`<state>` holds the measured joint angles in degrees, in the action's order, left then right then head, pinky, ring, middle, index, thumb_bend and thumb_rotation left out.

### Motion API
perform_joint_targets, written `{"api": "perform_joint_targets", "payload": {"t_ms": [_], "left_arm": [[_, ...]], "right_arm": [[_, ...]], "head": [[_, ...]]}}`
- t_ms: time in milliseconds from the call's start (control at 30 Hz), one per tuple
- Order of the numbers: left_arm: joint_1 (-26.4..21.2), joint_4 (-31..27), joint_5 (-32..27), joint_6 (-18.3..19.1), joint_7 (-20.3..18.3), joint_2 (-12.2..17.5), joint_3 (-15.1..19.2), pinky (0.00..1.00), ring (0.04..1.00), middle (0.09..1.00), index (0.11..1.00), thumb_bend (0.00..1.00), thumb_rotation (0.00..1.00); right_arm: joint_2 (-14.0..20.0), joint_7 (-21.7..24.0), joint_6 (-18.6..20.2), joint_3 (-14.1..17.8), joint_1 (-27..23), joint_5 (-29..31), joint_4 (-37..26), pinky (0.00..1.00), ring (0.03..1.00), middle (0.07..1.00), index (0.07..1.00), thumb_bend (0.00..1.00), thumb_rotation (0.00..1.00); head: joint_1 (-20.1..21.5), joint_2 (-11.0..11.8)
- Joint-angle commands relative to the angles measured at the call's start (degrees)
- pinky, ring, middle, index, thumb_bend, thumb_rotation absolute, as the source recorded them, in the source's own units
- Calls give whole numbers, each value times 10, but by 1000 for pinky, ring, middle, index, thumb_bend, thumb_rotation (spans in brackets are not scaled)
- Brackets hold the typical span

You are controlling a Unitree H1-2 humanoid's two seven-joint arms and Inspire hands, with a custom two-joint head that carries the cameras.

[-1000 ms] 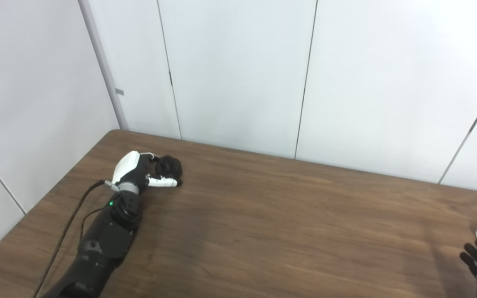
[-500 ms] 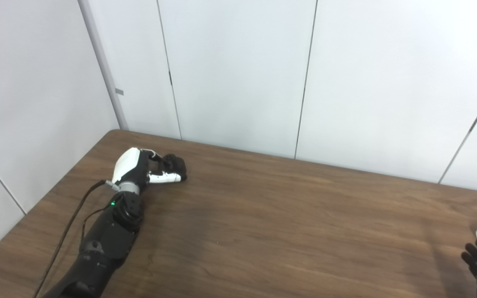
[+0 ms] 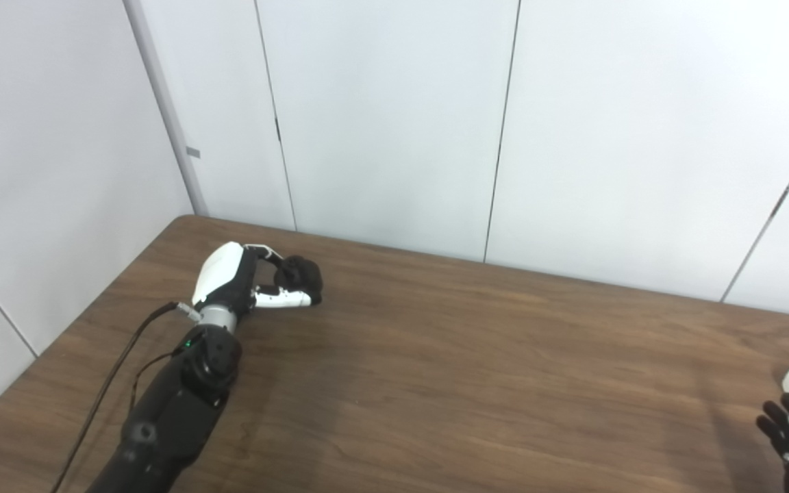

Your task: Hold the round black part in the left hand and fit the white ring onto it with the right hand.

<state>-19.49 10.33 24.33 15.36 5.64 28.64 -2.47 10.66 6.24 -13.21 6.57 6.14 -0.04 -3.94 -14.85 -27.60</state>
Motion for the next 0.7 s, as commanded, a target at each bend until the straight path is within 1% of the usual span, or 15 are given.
{"api": "perform_joint_targets", "payload": {"t_ms": [0, 100, 167, 233, 367, 533, 667], "left_arm": [[-1, -56, 14, 11, -9, 11, 3, 909, 902, 779, 485, 521, 47], [23, -118, 33, 17, -27, 8, -7, 922, 899, 781, 485, 521, 47], [33, -145, 49, 18, -35, 9, -14, 980, 885, 771, 484, 522, 47], [42, -168, 63, 17, -43, 9, -19, 996, 872, 761, 484, 522, 47], [60, -217, 86, 18, -62, 5, -29, 1000, 876, 758, 483, 522, 48], [91, -281, 117, 27, -94, -7, -47, 1000, 882, 759, 483, 523, 47], [119, -316, 163, 12, -105, -21, -70, 1000, 887, 761, 483, 523, 50]], "right_arm": [[-28, -14, -1, -17, 43, -9, 41, 994, 930, 940, 962, 554, 1000], [-31, -15, -4, -17, 40, -14, 46, 980, 926, 935, 955, 548, 1000], [-32, -15, -6, -17, 39, -15, 47, 976, 925, 933, 954, 550, 1000], [-33, -15, -7, -18, 39, -16, 48, 967, 922, 932, 953, 547, 1000], [-37, -15, -10, -18, 38, -15, 49, 965, 919, 929, 947, 546, 1000], [-40, -15, -15, -20, 37, -15, 47, 947, 908, 924, 946, 548, 1000], [-42, -18, -18, -24, 37, -27, 42, 918, 894, 914, 933, 564, 1000]], "head": [[3, 0], [8, -1], [9, -1], [12, -3], [19, -7], [40, -21], [56, -33]]}}
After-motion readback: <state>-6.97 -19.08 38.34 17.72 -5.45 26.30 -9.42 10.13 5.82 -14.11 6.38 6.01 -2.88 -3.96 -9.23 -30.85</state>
